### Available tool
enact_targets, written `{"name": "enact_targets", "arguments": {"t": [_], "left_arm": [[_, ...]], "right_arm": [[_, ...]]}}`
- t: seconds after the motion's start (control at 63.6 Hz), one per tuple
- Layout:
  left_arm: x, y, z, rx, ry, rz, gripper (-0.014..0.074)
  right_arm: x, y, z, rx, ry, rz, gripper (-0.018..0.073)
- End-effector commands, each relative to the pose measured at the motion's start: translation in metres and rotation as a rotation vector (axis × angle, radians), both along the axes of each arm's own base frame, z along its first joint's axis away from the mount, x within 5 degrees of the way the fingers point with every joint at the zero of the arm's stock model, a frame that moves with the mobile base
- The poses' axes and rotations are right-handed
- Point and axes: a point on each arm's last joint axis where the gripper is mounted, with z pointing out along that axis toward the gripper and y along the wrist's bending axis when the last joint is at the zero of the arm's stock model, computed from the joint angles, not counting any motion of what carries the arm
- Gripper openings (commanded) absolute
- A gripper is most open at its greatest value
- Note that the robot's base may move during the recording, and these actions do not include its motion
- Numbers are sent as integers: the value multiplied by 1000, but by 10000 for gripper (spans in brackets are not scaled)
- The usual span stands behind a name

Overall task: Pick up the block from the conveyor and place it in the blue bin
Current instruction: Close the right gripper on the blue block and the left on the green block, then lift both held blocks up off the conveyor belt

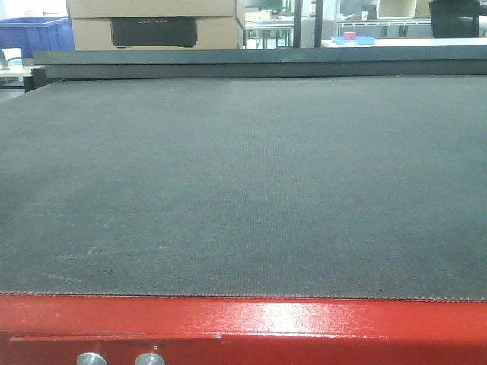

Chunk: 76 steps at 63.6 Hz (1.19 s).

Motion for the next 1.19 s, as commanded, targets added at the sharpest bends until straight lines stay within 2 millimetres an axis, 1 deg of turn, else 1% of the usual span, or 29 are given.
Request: {"name": "enact_targets", "arguments": {"t": [0.0,0.126,0.204,0.22,0.299,0.424,0.581,0.66,0.739,0.911,0.927,1.069,1.179], "left_arm": [[15,6,-3,1,71,40,548],[38,16,-9,23,195,74,548],[53,24,-12,55,255,73,548],[56,25,-12,57,263,76,548],[76,36,-20,78,320,88,548],[104,55,-43,123,402,109,548],[133,66,-81,179,510,119,548],[146,68,-100,187,549,115,548],[157,70,-116,188,560,113,548],[179,72,-149,187,581,108,548],[181,73,-154,187,593,106,548],[189,74,-181,184,660,98,548],[192,74,-193,182,691,94,548]], "right_arm": [[-8,28,22,9,-66,84,-158],[-18,66,37,25,-117,202,-158],[-24,90,42,45,-129,276,-158],[-25,92,42,48,-129,282,-158],[-32,118,43,72,-126,364,-158],[-41,145,43,81,-121,461,-158],[-50,168,44,109,-120,536,-158],[-54,176,44,129,-118,555,-158],[-56,181,44,138,-116,572,-158],[-58,184,44,138,-114,582,-159],[-58,184,44,138,-114,582,-159],[-58,184,44,138,-114,582,-159],[-58,184,44,138,-114,582,-159]]}}
